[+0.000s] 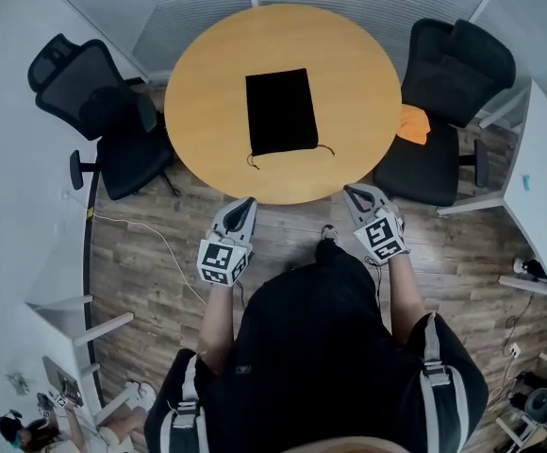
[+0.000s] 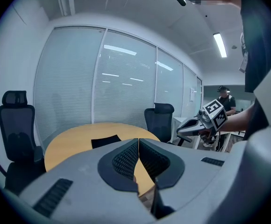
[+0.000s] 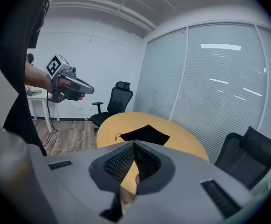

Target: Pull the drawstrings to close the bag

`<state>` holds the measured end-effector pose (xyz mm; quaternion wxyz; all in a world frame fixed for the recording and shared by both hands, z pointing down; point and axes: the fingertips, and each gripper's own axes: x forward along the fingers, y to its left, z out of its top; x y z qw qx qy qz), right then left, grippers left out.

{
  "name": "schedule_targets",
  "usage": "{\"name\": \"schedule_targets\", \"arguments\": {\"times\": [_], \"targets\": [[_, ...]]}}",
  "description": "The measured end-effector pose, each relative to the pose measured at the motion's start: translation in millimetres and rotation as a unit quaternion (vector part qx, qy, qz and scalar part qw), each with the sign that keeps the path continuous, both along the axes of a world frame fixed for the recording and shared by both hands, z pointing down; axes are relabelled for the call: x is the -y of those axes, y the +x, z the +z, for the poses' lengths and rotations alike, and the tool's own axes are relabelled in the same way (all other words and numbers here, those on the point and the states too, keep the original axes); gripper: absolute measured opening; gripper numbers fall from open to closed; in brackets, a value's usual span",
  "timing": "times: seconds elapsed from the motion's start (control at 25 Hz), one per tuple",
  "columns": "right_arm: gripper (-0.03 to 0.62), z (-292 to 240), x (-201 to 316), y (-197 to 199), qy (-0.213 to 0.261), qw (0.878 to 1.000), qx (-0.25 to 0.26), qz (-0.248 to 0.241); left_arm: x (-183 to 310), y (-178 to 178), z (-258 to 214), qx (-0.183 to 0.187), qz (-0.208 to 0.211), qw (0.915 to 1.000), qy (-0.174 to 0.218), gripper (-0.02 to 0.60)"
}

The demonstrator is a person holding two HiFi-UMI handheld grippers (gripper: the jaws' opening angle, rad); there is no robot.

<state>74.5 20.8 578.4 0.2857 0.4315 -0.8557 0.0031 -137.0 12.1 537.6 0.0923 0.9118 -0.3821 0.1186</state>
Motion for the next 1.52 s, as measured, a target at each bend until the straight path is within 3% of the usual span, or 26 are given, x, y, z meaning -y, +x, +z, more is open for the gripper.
{"name": "schedule_targets", "arguments": {"times": [0.28, 0.64, 0.88, 1.24, 1.52], "targets": [[0.057, 9.9, 44.5, 26.8, -0.013, 0.999, -0.008, -0.032, 29.6, 22.5, 6.5, 0.033, -0.024, 0.9991, -0.010, 0.017], [0.057, 39.0, 84.7, 38.4, -0.039, 0.994, -0.007, -0.101, 46.8, 33.1, 25.6, 0.061, -0.090, 0.9931, -0.042, 0.017], [0.057, 53.2, 101.1, 21.8, -0.053, 0.984, -0.011, -0.169, 49.2, 33.6, 47.4, 0.123, -0.117, 0.9838, -0.057, 0.017], [0.057, 77.1, 111.3, 27.0, -0.068, 0.974, -0.024, -0.216, 45.8, 58.6, 66.8, 0.138, -0.123, 0.9805, -0.066, 0.017], [0.057, 75.7, 121.8, 18.3, -0.070, 0.974, -0.043, -0.212, 61.3, 39.9, 74.4, 0.124, -0.129, 0.9816, -0.068, 0.017]]}}
